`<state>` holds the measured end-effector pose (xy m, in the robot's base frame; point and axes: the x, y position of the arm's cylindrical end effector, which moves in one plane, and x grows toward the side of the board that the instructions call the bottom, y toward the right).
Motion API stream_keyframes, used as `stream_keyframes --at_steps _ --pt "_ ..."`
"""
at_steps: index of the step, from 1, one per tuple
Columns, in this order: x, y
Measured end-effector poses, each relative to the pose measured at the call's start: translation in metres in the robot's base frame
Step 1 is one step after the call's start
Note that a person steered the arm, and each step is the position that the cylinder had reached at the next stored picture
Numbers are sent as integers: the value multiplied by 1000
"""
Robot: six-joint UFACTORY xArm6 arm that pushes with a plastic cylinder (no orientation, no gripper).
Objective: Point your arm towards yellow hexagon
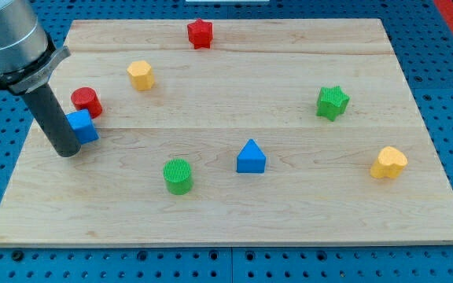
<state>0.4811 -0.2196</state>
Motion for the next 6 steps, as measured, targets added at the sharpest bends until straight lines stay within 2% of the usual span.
stream_keyframes --at_steps 1,3,5,6 --pt "-3 3" --pt "-27 83" --pt "-102 141" --pt "-129 131"
